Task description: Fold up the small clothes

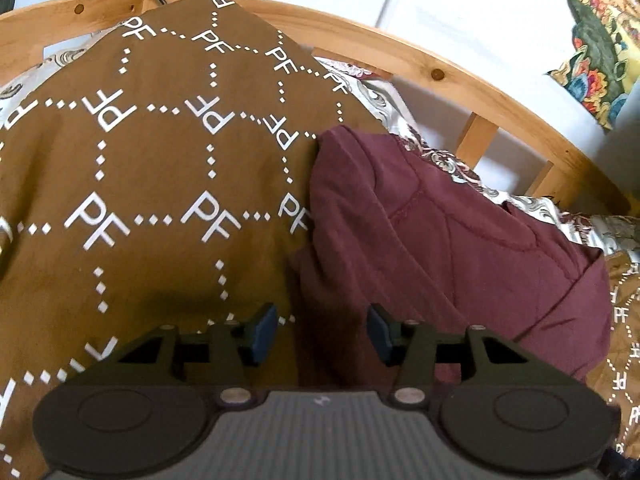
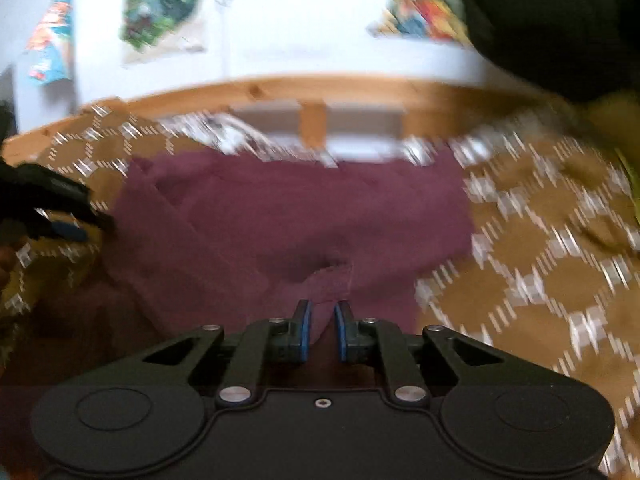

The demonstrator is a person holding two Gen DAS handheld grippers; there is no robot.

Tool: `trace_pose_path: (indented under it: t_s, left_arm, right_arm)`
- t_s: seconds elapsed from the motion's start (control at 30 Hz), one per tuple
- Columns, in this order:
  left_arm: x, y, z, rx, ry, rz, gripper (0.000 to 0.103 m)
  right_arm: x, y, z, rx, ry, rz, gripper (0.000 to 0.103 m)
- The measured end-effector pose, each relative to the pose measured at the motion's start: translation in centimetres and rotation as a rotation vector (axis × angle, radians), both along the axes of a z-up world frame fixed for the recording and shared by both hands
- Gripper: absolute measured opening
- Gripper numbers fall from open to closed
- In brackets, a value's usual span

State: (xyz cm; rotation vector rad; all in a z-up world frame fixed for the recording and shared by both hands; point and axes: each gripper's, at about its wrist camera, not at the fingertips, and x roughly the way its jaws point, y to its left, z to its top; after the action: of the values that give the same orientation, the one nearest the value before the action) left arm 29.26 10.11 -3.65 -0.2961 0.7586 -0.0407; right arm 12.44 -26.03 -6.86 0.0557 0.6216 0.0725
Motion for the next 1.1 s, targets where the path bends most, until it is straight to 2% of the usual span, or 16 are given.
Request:
trace_pose_path:
  t_s: [0.07,0.13,0.17,0.23,0.27,0.33,0.53,0.57,0.63,0.7,0.8,0.93,0.97,1.0,1.07,1.1]
  left_arm:
    - [-0.6,0.3,0.1,-0.009,-0.02,-0.021,0.06]
    - [-1.2,0.6,0.3,-0.002,-0.045,-0.04,0.061]
    - [-1.4,0.7,0.4,0.003,-0.054,-0.046,0.061]
    - [-1.4,1.0,0.6,-0.003,-0.07,-0.057,0.061]
    - [-1.3,1.2,0.7,-0.011,-0.074,-0.057,0.061]
    - [-0.8,1.6,0.6,-0.036,-0.069,-0.051,0.057]
    - [0.4,3.5,-0.1,-0.147,-0.059,-0.003,0.046]
    - [0.7,3.9,-0.3,-0.171,-0.046,0.015,0.04]
    - [1.4,4.7,-0.8,-0.205,-0.01,0.051,0.033]
    - [2.2,5.6,-1.4,-0.262,0.024,0.078,0.028]
    - [3.1,6.5,-2.2,-0.357,0.06,0.067,0.028]
    - [4.2,6.7,-3.2,-0.416,0.097,0.038,0.027]
    - [4.4,6.8,-3.4,-0.425,0.099,0.036,0.024]
    - [4.6,6.8,-3.6,-0.434,0.094,0.029,0.006]
    - [4.7,6.7,-3.6,-0.438,0.062,0.029,0.003]
    - [4.4,6.6,-3.4,-0.428,0.034,0.036,0.002]
  right_arm:
    - [-1.1,-1.2,-0.1,0.031,0.025,-0.023,0.031]
    - [-1.5,-2.0,0.9,0.042,-0.005,-0.035,0.038]
    - [-1.4,-2.2,1.6,0.045,-0.033,-0.033,0.049]
    - [0.3,-2.1,3.2,0.047,-0.092,0.023,0.064]
    - [1.4,-1.7,4.0,0.043,-0.111,0.07,0.068]
    - [5.1,-0.2,5.5,0.051,-0.141,0.201,0.068]
    - [16.9,7.5,6.9,0.139,-0.087,0.544,0.067]
    - [18.5,9.1,6.8,0.136,-0.079,0.595,0.066]
    - [21.8,12.2,6.9,0.124,-0.053,0.664,0.061]
    - [24.6,14.9,6.9,0.14,-0.024,0.702,0.049]
    - [27.3,18.1,6.9,0.144,-0.009,0.747,0.046]
    - [28.8,20.4,5.9,0.113,0.058,0.79,0.042]
    - [28.6,20.3,5.5,0.119,0.07,0.798,0.037]
    - [28.5,20.4,5.0,0.125,0.082,0.799,0.026]
    - [28.6,20.5,4.5,0.133,0.085,0.786,0.006]
    - [28.5,20.5,4.5,0.133,0.066,0.782,0.005]
